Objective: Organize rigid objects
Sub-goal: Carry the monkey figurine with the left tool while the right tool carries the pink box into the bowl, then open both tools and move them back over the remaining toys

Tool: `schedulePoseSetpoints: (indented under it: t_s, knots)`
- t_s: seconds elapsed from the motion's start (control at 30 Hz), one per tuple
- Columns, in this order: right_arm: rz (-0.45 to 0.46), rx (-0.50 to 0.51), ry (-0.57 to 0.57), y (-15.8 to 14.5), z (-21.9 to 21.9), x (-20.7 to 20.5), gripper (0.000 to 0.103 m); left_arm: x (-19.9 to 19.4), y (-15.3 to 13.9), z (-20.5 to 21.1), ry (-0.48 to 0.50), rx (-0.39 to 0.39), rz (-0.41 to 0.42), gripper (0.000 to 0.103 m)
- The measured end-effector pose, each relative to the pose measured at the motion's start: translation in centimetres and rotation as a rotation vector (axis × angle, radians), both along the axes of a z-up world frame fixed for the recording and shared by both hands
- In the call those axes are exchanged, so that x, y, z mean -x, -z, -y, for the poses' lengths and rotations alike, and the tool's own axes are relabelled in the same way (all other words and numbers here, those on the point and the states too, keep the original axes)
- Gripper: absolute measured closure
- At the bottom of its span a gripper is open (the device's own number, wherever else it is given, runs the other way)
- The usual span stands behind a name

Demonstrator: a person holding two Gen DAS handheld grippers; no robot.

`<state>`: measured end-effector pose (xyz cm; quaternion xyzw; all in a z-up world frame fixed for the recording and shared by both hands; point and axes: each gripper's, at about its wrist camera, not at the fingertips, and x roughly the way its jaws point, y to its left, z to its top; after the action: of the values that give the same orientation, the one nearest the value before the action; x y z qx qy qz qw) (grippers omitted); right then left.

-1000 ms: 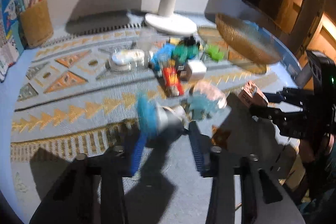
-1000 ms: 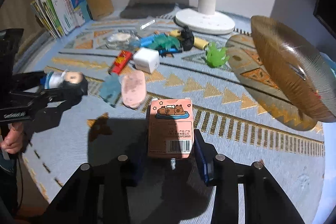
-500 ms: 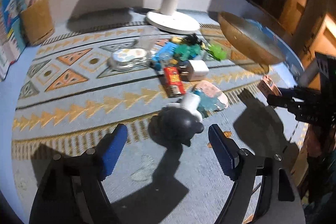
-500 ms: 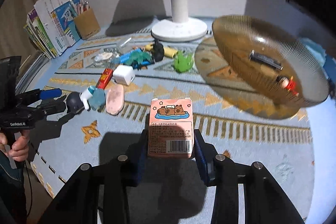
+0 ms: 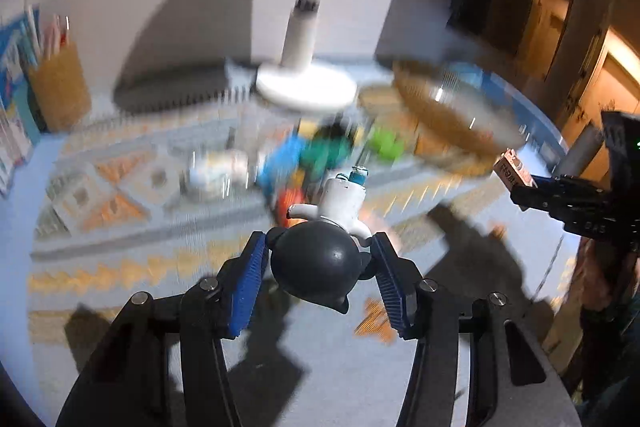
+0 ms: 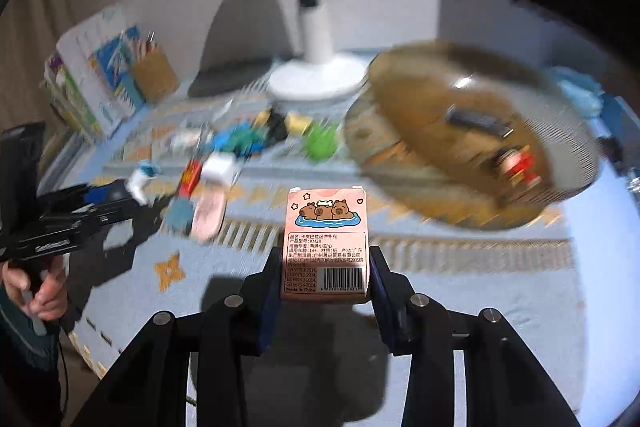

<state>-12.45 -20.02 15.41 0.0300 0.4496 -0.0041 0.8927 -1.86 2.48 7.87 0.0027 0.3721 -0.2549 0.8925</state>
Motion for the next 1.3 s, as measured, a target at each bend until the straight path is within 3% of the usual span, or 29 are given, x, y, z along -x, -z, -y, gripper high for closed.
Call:
schedulePoseSetpoints:
  t_s: [0.17,0.33,0.47,0.7,0.93,0.97,1.0,1.07,1.3]
  knots:
    - [0.176,0.104,0.171,-6.9,4.7,0.4,0.064,-0.3,-7.6,4.2,0.009,0.072,0.170,0.053]
    - [0.228,0.076,0.333,-10.3,11.1,-0.5,0.064,-3.6,-10.4,11.0,0.056,0.111,0.171,0.053]
    - [0.171,0.048,0.402,-9.8,14.7,-2.2,0.064,-6.5,-8.7,17.3,0.083,0.107,0.105,0.053]
    - [-0.021,0.050,0.422,-4.1,17.5,-5.0,0.064,-8.6,-2.2,23.9,0.125,0.018,-0.075,0.053]
    - [-0.090,0.066,0.449,-2.0,18.4,-5.1,0.064,-8.7,-0.9,26.0,0.145,-0.024,-0.090,0.052]
    - [-0.096,0.061,0.454,-2.0,18.5,-5.0,0.061,-8.8,-1.0,26.2,0.147,-0.025,-0.083,0.048]
    - [-0.103,0.051,0.463,-2.0,18.8,-5.1,0.052,-8.6,-1.3,26.2,0.155,-0.021,-0.065,0.031]
    - [-0.070,0.026,0.468,-2.3,19.1,-4.8,0.042,-8.5,-2.4,25.8,0.144,-0.001,-0.011,0.019]
    - [0.033,-0.010,0.483,-5.9,17.9,-2.8,0.042,-6.4,-6.5,20.5,0.125,0.087,0.054,0.019]
